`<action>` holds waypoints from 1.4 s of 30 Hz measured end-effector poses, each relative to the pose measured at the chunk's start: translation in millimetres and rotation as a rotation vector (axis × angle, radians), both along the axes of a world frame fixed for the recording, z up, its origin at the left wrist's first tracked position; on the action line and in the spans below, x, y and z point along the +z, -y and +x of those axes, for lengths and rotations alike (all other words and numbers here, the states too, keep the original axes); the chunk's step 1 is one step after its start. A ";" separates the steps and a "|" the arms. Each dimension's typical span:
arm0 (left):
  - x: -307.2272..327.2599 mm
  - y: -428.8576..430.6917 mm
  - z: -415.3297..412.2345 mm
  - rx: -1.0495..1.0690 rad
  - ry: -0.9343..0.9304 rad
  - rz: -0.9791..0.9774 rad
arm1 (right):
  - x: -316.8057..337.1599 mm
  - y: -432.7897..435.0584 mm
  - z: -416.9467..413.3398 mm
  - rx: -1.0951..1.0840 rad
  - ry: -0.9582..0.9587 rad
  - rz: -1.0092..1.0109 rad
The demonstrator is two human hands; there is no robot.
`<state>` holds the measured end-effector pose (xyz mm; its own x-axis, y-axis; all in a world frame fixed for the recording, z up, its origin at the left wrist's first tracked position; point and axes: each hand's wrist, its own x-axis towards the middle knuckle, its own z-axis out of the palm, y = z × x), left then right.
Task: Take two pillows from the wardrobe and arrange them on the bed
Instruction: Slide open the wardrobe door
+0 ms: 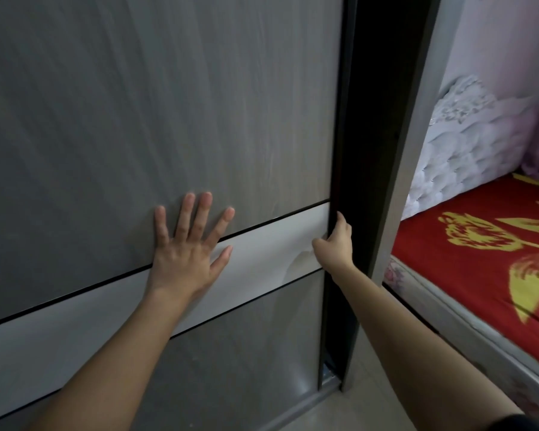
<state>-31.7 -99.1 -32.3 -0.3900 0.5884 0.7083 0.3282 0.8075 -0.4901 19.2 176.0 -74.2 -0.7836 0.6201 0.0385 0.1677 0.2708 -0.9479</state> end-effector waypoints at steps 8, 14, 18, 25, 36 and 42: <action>-16.2 108.9 25.7 0.105 0.041 0.128 | -15.2 96.1 10.6 0.162 -0.049 0.092; -21.2 169.9 47.0 0.224 0.176 0.301 | -34.4 157.7 8.2 0.463 0.095 0.099; -18.7 206.3 58.7 0.284 0.254 0.415 | -44.0 199.4 5.1 0.568 0.149 0.169; -21.0 246.9 82.3 0.330 0.373 0.376 | -48.4 275.9 10.1 0.732 0.160 0.223; -26.0 289.2 106.4 0.453 0.503 0.434 | -37.1 358.8 5.3 0.973 0.248 0.224; -38.5 278.7 107.8 0.284 0.471 0.338 | -36.2 343.0 14.2 0.949 0.201 0.290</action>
